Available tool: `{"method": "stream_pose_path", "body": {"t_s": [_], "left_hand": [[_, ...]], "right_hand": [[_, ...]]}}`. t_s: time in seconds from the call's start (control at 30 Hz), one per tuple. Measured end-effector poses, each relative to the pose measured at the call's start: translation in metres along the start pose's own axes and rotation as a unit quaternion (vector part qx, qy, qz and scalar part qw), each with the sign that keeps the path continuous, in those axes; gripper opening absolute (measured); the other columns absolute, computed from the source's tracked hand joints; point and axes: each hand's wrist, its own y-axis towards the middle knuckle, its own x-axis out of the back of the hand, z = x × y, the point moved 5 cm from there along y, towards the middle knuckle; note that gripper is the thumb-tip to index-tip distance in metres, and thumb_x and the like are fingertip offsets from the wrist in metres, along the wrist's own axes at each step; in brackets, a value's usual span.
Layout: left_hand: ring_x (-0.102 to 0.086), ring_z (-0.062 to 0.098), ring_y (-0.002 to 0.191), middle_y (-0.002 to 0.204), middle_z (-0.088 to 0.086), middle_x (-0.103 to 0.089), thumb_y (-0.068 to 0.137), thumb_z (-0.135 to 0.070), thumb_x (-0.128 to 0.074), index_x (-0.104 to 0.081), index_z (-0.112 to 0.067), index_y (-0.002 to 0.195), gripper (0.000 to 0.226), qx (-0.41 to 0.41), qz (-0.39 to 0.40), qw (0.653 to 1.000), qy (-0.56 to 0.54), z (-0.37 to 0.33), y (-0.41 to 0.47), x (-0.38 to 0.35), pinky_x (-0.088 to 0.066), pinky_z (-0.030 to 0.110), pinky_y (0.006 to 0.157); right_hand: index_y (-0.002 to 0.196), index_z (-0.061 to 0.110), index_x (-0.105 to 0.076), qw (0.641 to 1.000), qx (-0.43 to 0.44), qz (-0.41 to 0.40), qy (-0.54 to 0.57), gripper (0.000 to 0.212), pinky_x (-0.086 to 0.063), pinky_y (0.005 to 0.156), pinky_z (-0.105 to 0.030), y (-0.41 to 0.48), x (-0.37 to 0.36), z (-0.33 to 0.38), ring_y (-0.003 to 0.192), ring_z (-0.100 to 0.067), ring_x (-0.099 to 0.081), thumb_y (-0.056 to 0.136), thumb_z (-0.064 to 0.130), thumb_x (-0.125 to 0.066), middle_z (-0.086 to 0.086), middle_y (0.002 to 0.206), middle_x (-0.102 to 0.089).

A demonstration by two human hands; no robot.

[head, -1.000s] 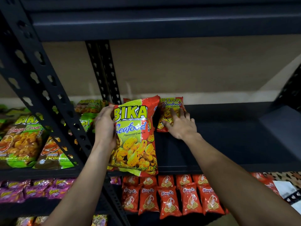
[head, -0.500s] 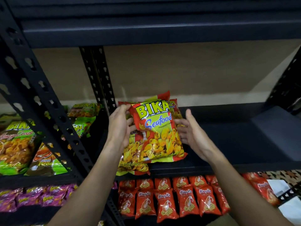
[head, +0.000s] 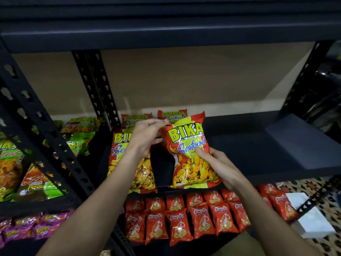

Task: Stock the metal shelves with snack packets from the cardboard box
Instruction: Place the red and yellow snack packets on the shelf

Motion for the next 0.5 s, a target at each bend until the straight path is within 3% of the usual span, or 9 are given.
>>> {"method": "stream_pose_path", "body": {"t_s": [0.13, 0.27, 0.37, 0.5], "left_hand": [[-0.071, 0.017, 0.092, 0.086, -0.007, -0.077, 0.083, -0.03, -0.075, -0.078, -0.02, 0.087, 0.011, -0.058, 0.026, 0.988, 0.143, -0.013, 0.005, 0.004, -0.056, 0.031, 0.083], [-0.073, 0.013, 0.084, 0.089, 0.0, -0.077, 0.085, -0.027, -0.073, -0.078, -0.01, 0.093, 0.019, -0.05, 0.096, 0.973, 0.206, -0.021, 0.012, 0.006, -0.055, 0.019, 0.079], [-0.073, 0.019, 0.084, 0.088, 0.003, -0.077, 0.088, -0.028, -0.071, -0.077, -0.009, 0.089, 0.019, -0.056, 0.061, 0.973, 0.215, -0.022, 0.022, 0.01, -0.054, 0.024, 0.089], [-0.069, 0.016, 0.081, 0.085, 0.002, -0.076, 0.088, -0.036, -0.072, -0.077, -0.016, 0.084, 0.021, -0.083, -0.006, 0.964, 0.253, -0.024, 0.035, 0.012, -0.051, 0.027, 0.084]], "right_hand": [[0.121, 0.019, -0.063, 0.999, 0.015, -0.036, 0.002, 0.058, -0.055, 0.094, -0.042, -0.004, 0.004, -0.004, 0.096, -0.019, -0.074, 0.077, 0.057, -0.067, -0.001, 0.104, -0.076], [0.117, 0.017, -0.066, 0.998, 0.016, -0.053, 0.004, 0.054, -0.057, 0.092, -0.044, -0.006, 0.009, -0.007, 0.093, -0.021, -0.074, 0.079, 0.055, -0.069, -0.003, 0.102, -0.077], [0.115, 0.016, -0.067, 0.998, 0.027, -0.056, -0.009, 0.05, -0.057, 0.091, -0.046, -0.007, 0.009, -0.005, 0.091, -0.022, -0.075, 0.08, 0.051, -0.071, -0.003, 0.1, -0.077], [0.112, 0.016, -0.068, 0.996, 0.049, -0.068, -0.027, 0.049, -0.058, 0.09, -0.044, -0.003, 0.004, 0.001, 0.088, -0.018, -0.075, 0.08, 0.053, -0.071, 0.0, 0.097, -0.078]]}}
